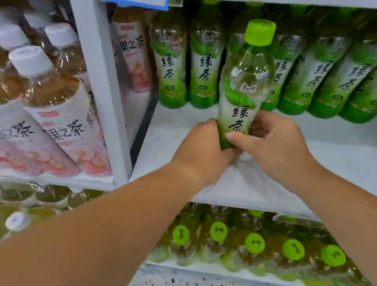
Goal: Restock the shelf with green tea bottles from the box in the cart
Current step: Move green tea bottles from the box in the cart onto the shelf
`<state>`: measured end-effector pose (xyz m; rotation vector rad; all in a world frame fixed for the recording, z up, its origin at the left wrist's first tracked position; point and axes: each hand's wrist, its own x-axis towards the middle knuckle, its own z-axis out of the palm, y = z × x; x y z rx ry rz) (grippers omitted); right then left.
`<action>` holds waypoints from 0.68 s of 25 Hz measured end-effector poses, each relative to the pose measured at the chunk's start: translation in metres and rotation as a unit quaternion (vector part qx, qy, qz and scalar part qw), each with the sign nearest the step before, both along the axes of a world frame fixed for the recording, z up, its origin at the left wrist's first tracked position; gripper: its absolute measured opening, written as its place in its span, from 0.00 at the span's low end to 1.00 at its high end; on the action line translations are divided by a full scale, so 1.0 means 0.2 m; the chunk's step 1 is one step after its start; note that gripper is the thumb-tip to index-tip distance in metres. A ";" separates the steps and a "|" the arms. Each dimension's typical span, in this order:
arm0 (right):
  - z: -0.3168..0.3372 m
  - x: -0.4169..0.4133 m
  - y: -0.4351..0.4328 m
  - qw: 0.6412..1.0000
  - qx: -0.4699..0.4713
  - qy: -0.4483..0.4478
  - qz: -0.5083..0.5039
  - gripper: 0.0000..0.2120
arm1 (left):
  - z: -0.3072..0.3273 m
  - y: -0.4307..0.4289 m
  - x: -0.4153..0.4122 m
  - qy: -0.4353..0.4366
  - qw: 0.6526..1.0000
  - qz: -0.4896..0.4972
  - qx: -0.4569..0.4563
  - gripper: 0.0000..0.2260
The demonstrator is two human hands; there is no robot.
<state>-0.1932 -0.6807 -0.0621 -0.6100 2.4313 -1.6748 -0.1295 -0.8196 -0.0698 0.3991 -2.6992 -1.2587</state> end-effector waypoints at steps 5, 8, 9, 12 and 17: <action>-0.06 -0.01 -0.32 0.998 -0.043 0.009 0.040 0.18 | -0.02 -0.23 0.03 -0.020 0.995 0.084 -0.053 0.20; -0.09 -0.03 -0.48 0.997 -0.069 0.011 0.044 0.17 | -0.04 -0.29 0.04 -0.016 0.987 0.148 -0.057 0.19; -0.09 -0.04 -0.52 0.996 -0.077 0.010 0.045 0.16 | -0.04 -0.30 0.04 -0.019 0.984 0.170 -0.052 0.20; -0.11 -0.06 -0.62 0.994 -0.096 0.008 0.047 0.15 | -0.05 -0.32 0.02 -0.017 0.976 0.214 -0.040 0.21; -0.12 -0.10 -0.70 0.995 -0.095 -0.020 0.025 0.12 | -0.07 -0.37 -0.01 -0.019 0.971 0.228 -0.070 0.23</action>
